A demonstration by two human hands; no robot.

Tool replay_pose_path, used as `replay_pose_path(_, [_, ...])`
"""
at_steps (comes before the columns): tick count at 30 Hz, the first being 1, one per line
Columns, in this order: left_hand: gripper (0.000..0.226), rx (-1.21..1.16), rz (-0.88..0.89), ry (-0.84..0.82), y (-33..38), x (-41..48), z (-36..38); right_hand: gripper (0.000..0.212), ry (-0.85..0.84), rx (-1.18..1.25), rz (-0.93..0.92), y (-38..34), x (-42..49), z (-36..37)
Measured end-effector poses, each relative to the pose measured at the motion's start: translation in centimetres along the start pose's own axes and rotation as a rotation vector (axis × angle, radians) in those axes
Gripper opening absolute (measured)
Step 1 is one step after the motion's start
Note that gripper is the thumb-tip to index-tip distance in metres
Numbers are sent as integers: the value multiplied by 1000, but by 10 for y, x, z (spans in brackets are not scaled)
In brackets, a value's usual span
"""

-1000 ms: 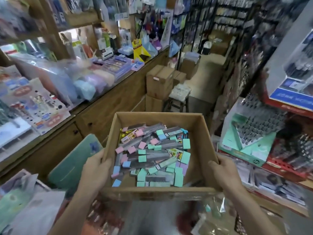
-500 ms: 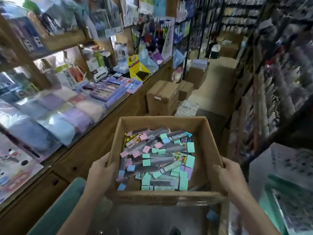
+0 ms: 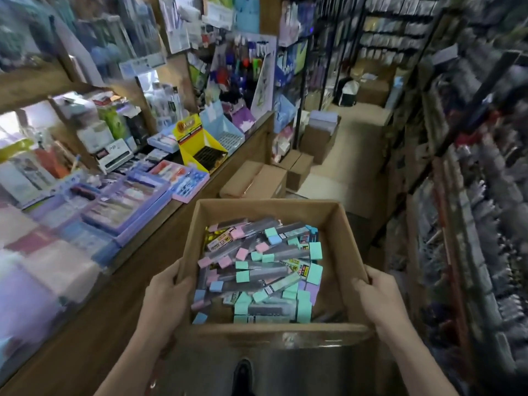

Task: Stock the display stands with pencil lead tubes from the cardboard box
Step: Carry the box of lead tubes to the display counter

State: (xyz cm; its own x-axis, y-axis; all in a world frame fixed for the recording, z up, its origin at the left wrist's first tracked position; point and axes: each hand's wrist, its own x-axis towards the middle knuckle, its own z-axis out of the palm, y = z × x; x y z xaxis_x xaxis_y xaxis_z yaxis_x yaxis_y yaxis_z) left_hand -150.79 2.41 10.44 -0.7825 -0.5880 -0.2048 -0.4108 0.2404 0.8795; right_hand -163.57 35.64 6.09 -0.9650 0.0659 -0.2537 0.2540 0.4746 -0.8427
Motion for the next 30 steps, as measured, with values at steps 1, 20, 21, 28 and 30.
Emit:
replay_pose_path(1, [71, -5, 4, -4, 4, 24, 8, 31, 10, -6, 7, -6, 22, 4])
replay_pose_path(20, [24, -12, -251, 165, 83, 298, 185, 27, -177, -190, -36, -87, 412, 29])
replay_pose_path(21, [27, -15, -272, 213, 89, 301, 197, 30, -220, -217, -57, -94, 435, 29])
replay_pose_path(28, [24, -86, -459, 430, 121, 317, 261, 18, -496, -354, -159, -157, 558, 41])
replay_pose_path(30, [26, -122, -503, 488, 127, 324, 273, 24, -549, -372, -187, -177, 576, 51])
